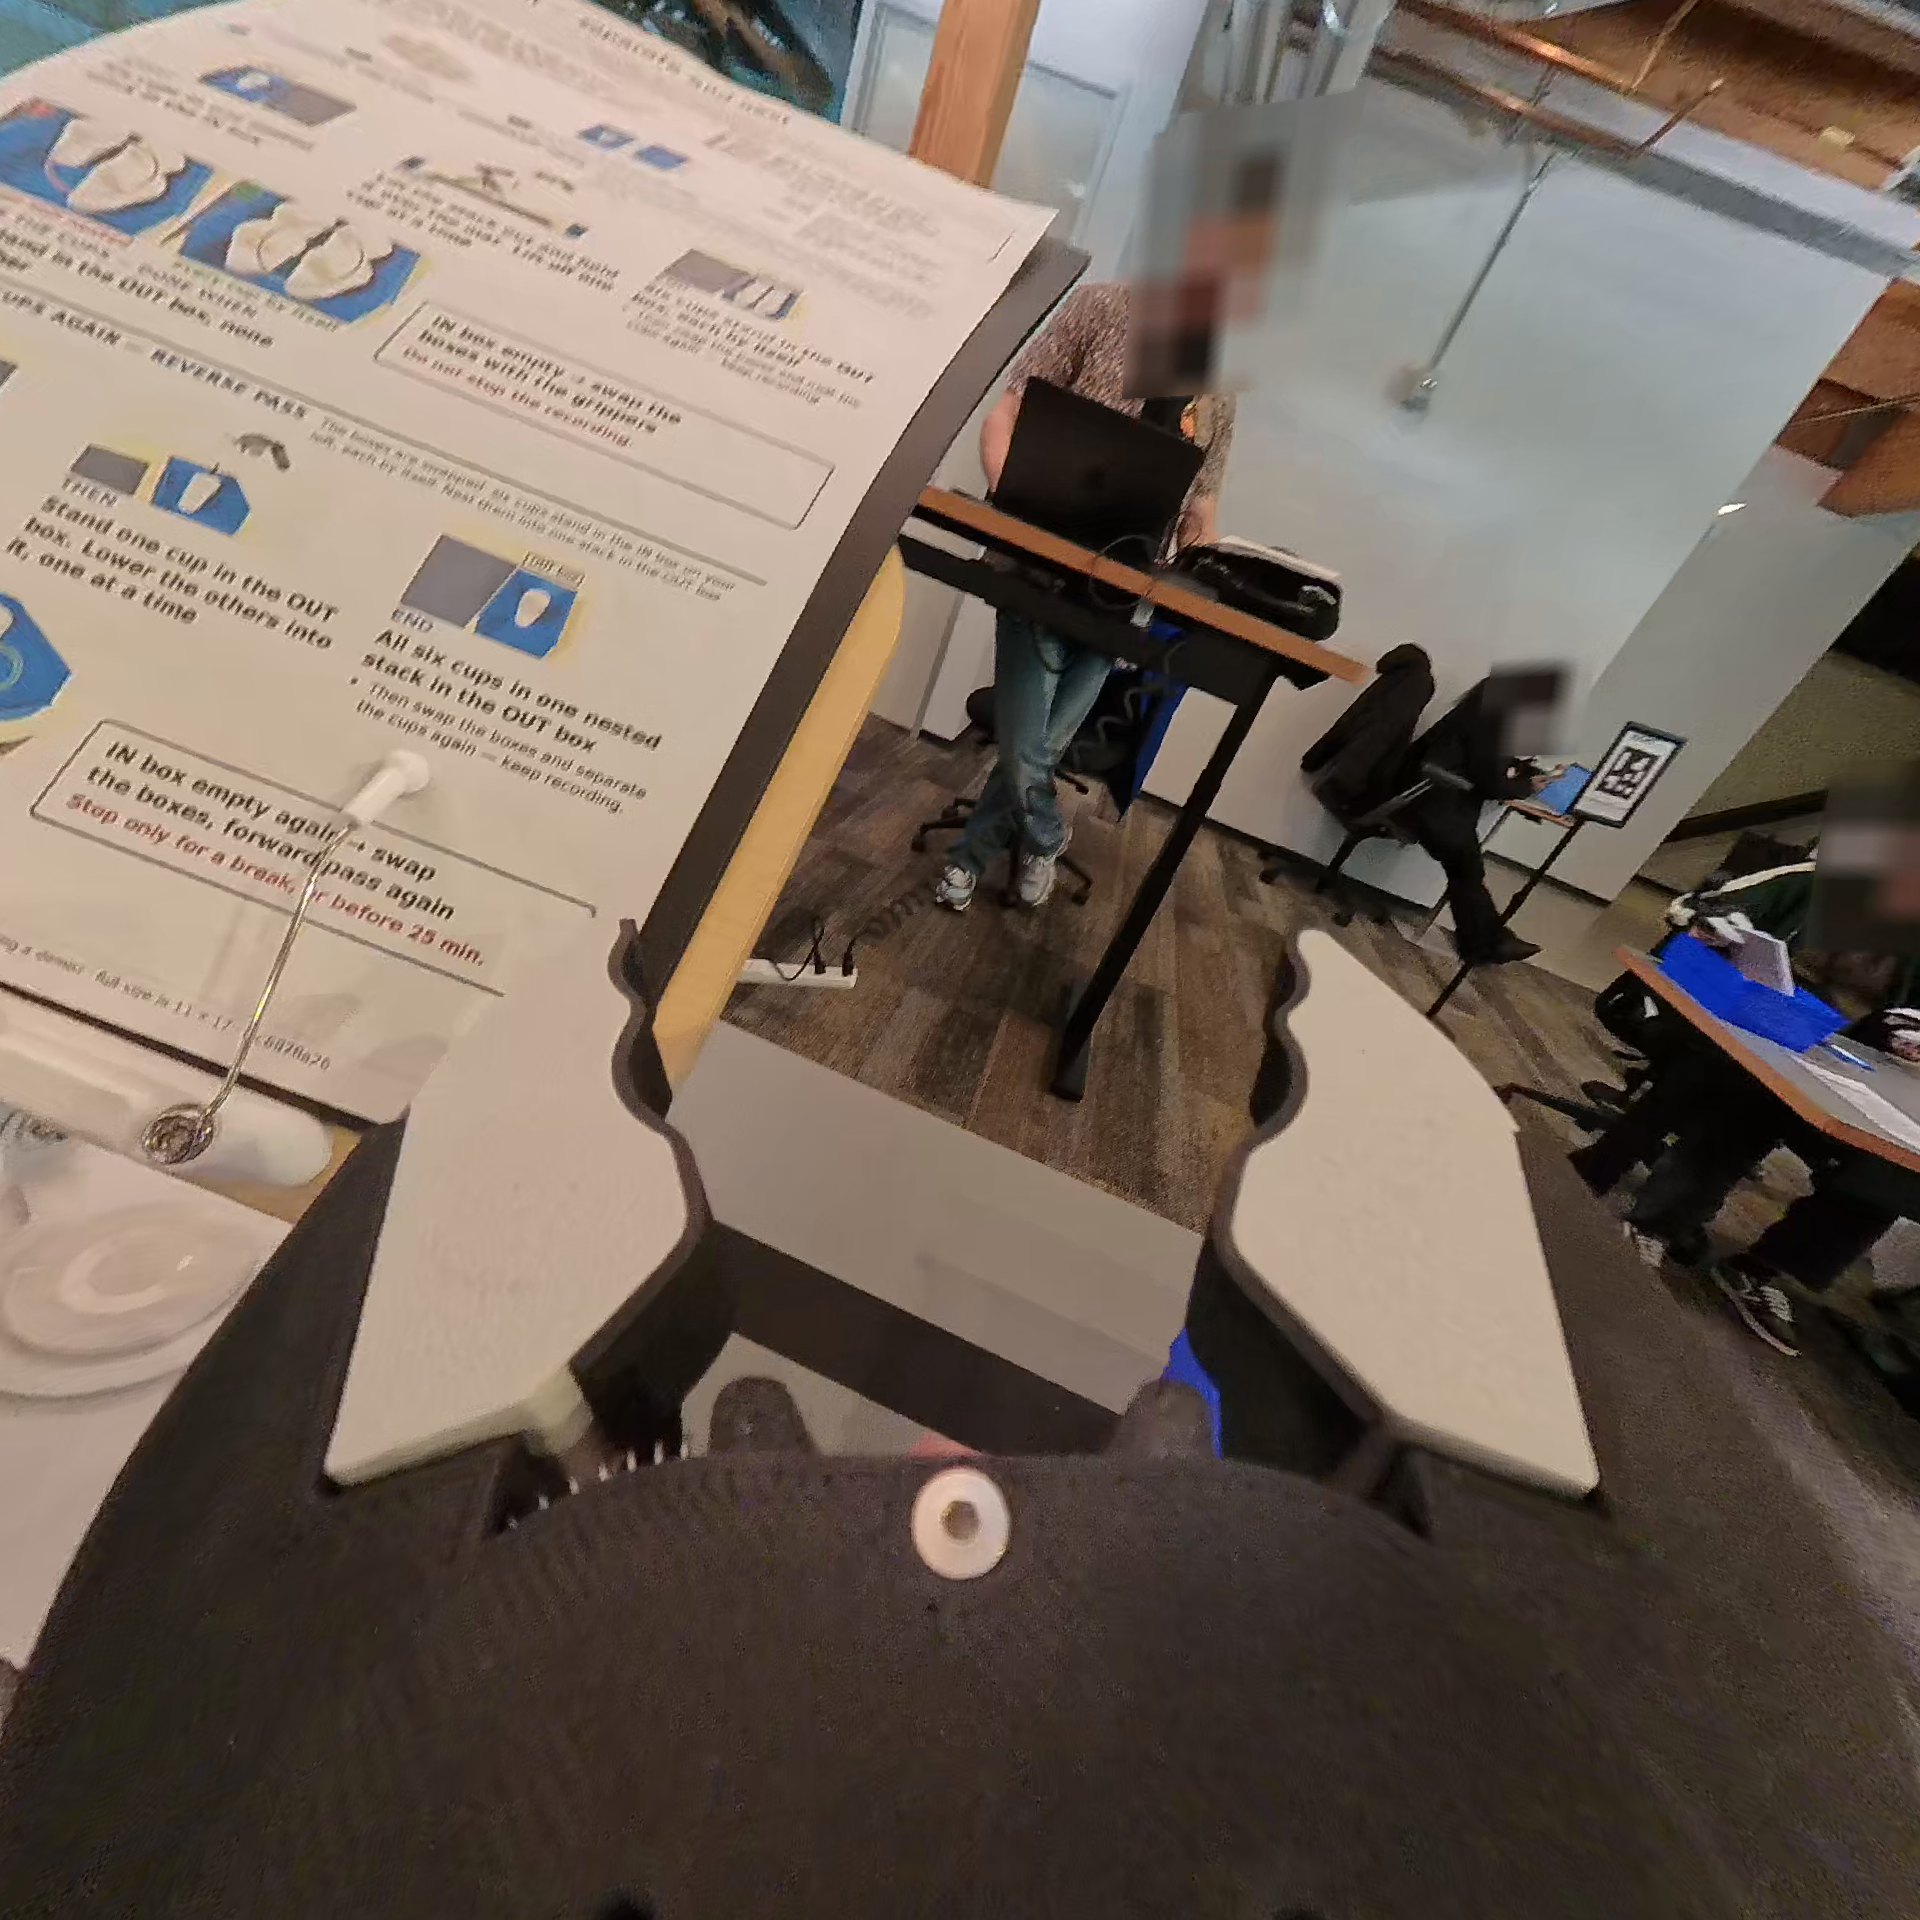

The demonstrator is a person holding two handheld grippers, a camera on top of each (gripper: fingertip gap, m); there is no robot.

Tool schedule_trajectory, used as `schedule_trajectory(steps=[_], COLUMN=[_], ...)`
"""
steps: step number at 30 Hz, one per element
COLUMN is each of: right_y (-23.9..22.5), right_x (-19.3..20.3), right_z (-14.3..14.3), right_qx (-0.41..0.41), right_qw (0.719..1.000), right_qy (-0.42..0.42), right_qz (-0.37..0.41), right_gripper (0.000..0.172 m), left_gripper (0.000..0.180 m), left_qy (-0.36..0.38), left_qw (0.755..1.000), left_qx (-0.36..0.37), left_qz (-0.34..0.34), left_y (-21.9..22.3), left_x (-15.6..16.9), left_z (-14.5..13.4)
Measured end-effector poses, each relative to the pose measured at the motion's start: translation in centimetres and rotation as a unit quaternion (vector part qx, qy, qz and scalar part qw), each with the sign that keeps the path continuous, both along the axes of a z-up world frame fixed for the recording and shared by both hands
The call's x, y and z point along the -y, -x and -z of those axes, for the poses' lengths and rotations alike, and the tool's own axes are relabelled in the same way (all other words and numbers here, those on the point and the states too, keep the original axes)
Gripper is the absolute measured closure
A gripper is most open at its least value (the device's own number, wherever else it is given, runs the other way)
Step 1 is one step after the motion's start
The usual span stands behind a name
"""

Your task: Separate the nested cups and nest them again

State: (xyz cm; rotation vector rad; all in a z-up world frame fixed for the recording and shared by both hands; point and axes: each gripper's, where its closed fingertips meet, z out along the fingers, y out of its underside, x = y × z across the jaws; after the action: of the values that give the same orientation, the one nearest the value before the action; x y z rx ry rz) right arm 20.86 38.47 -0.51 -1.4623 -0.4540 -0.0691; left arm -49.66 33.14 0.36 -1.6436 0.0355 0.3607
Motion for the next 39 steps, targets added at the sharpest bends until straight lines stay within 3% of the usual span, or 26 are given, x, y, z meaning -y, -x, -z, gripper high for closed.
schedule_trajectory(steps=[6, 10, 17, 20, 25, 29, 31, 34, 39], right_y=[1.4, 3.3, 3.8, 4.5, 3.5, 0.1, -2.8, -8.2, -19.7], right_x=[-0.2, 0.6, 1.0, 2.3, 6.3, 6.7, 6.6, 7.1, 8.5], right_z=[0.8, 1.1, 0.8, -1.1, -7.8, -9.7, -8.9, -6.5, 1.3], right_qx=[-0.011, -0.010, 0.004, 0.019, 0.039, 0.094, 0.128, 0.124, 0.071], right_qw=[0.999, 0.992, 0.991, 0.991, 0.993, 0.995, 0.992, 0.988, 0.964], right_qy=[0.014, 0.031, 0.025, 0.006, -0.064, -0.030, 0.007, 0.056, 0.177], right_qz=[-0.047, -0.120, -0.132, -0.134, -0.090, -0.026, 0.018, 0.073, 0.187], right_gripper=[0.059, 0.057, 0.057, 0.057, 0.060, 0.062, 0.063, 0.071, 0.070], left_gripper=[0.054, 0.051, 0.047, 0.047, 0.047, 0.049, 0.049, 0.049, 0.049], left_qy=[0.010, 0.026, 0.043, 0.038, 0.043, 0.081, 0.098, 0.139, 0.223], left_qw=[0.993, 0.982, 0.971, 0.974, 0.982, 0.985, 0.985, 0.987, 0.974], left_qx=[-0.020, -0.047, -0.131, -0.120, -0.110, -0.123, -0.133, -0.079, 0.023], left_qz=[0.117, 0.183, 0.196, 0.186, 0.147, 0.092, 0.048, 0.032, 0.034], left_y=[-8.1, -14.3, -17.7, -16.1, -11.6, -6.6, -3.2, 0.7, 5.0], left_x=[-1.7, -2.3, -2.0, -1.7, -0.5, 0.3, 0.5, 0.6, 1.1], left_z=[0.2, 1.2, 1.8, 1.1, -0.3, 0.3, 1.0, 3.9, 10.2])
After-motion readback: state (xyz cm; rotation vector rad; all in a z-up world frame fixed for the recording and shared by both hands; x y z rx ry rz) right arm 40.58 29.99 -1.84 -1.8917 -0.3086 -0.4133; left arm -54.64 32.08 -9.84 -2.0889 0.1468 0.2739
